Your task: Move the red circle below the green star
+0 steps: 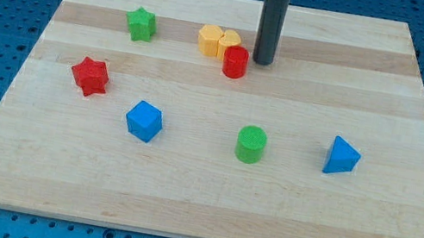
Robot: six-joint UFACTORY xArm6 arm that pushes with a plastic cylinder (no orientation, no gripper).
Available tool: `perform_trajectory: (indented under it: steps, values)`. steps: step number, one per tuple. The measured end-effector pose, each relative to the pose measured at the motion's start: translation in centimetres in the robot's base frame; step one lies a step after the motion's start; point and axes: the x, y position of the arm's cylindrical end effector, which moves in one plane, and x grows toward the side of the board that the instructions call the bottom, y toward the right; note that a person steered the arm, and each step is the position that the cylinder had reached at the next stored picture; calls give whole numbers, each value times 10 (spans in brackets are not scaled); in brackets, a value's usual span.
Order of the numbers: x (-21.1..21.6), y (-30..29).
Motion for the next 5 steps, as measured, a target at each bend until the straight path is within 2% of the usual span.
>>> perform_trajectory:
  steps: [1, 3, 4, 5]
  values:
    - [-23, 2]
    - [46, -11]
    - [51, -53]
    - [50, -55]
